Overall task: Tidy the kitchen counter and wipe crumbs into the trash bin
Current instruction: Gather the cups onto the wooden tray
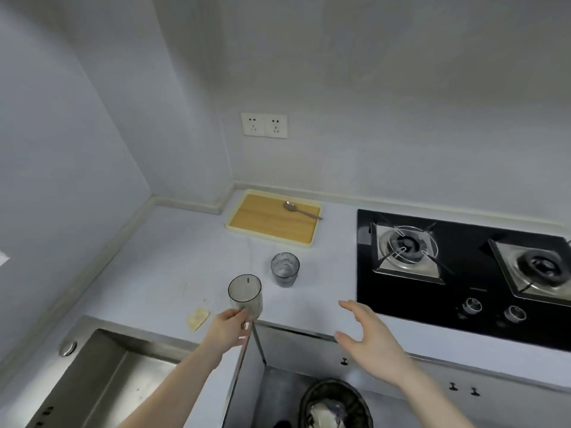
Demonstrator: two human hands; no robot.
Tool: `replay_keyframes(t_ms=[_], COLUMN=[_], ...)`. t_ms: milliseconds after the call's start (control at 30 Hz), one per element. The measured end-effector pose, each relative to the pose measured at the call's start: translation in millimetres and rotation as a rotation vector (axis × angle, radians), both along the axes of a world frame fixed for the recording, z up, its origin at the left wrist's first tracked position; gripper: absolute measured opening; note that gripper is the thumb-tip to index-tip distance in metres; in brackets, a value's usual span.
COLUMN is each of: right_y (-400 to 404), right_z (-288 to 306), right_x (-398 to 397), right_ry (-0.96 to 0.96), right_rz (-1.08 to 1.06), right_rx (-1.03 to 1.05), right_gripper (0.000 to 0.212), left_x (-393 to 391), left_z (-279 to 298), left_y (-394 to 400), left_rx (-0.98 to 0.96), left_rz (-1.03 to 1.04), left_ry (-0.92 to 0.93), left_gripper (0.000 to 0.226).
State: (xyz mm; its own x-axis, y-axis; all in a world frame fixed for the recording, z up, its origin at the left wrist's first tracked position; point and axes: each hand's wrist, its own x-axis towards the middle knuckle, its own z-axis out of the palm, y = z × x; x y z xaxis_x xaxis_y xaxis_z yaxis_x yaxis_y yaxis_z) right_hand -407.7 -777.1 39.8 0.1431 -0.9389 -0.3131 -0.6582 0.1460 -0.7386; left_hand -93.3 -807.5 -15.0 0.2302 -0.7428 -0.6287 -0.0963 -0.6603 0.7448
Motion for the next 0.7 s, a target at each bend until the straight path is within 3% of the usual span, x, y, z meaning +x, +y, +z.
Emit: replay_keyframes(t_ms=[200, 367, 500, 600, 700], right_y=[-13.6, -12.3, -1.6, 11.6, 28.9], right_z=[-5.2, -8.8, -10.7, -11.5, -13.4], right_x=[-4.1, -18.4, -30.2, -45.3, -68.5], right_ry=[0.029, 0.024, 0.007, -0.006, -0.013], right_rz=[-0.099, -0.166, -0.219, -0.258, -0.285], right_rx=[0.016, 0.045, 0.057, 0.05, 0.042], right_gripper=[0.061, 0.061, 0.061, 0.06, 0.06], left_x=[2.5, -0.5, -1.0, -7.9, -27.0], left_z=[-32.9, -53.1, -60.0, -58.9, -52.1], left_y=[-58.6, -83.3, -87.3, -76.0, -46.7], left_rx=[0.083, 0.074, 0.048, 0.021, -0.011], left_rz=[0.012, 0.009, -0.046, -0.063, -0.102], left_ry=[0.05, 0.024, -0.111, -0.348, -0.497], left_gripper=[0.012, 0.026, 0.037, 0.054, 0.055])
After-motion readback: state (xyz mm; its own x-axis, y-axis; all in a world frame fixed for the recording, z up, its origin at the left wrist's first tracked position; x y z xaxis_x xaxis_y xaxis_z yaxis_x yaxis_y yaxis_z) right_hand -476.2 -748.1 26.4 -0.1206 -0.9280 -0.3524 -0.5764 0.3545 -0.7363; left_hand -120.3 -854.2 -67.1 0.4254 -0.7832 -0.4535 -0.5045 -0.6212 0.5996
